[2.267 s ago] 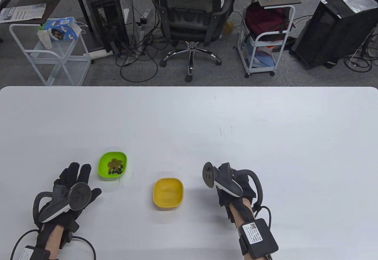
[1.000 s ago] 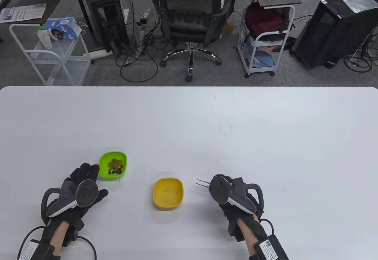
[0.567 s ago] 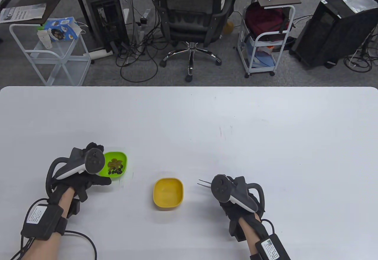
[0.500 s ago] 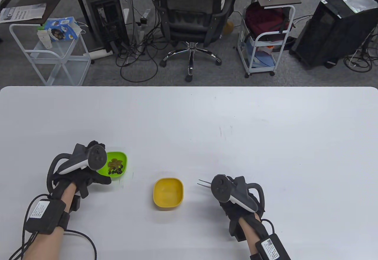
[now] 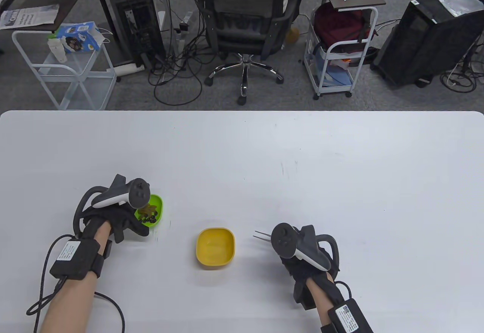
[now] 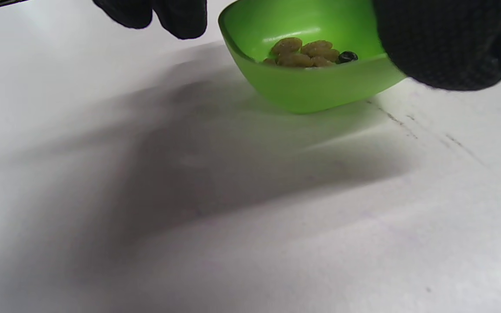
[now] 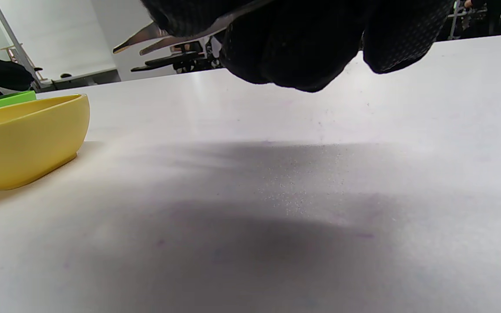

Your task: Pick coffee beans with tweezers into small dish

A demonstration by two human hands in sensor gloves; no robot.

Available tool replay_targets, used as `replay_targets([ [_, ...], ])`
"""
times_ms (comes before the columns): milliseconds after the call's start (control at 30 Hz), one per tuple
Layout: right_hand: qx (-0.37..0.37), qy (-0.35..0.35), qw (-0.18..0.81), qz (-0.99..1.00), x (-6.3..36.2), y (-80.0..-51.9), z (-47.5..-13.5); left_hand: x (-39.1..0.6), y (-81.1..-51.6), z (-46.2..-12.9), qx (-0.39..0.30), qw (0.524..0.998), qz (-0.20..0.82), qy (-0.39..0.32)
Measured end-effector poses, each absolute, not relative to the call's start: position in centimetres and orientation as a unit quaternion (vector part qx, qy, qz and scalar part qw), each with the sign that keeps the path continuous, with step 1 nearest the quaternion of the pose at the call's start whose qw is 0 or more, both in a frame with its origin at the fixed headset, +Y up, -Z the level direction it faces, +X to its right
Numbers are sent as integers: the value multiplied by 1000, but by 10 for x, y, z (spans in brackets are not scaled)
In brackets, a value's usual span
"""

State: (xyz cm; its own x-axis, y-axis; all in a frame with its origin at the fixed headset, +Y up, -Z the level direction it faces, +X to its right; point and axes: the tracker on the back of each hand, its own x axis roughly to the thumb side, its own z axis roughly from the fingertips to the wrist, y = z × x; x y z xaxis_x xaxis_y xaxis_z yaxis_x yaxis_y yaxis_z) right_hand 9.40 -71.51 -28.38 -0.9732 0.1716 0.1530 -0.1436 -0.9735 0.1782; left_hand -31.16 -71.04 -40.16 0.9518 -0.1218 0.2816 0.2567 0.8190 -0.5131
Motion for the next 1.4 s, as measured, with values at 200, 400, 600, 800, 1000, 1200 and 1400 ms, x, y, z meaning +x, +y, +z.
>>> replay_targets([
  [200, 83, 87, 77, 990, 94, -715, -284, -315, -719, -402, -271, 950, -99, -119],
  [400, 83, 90, 78, 989, 94, -716, -284, -321, -723, -400, -228, 961, -71, -138],
  [600, 82, 91, 78, 989, 94, -716, -285, -325, -725, -397, -199, 968, -49, -146],
  [800, 81, 92, 80, 989, 94, -716, -285, -324, -718, -388, -170, 973, -20, -158],
  [1000, 86, 97, 84, 988, 94, -715, -286, -317, -705, -371, -134, 974, -2, -181],
  [1200, 81, 92, 98, 988, 99, -713, -285, -307, -695, -351, -102, 973, -5, -205],
  [1400, 80, 95, 96, 988, 98, -713, -285, -294, -683, -325, -80, 976, 4, -204],
])
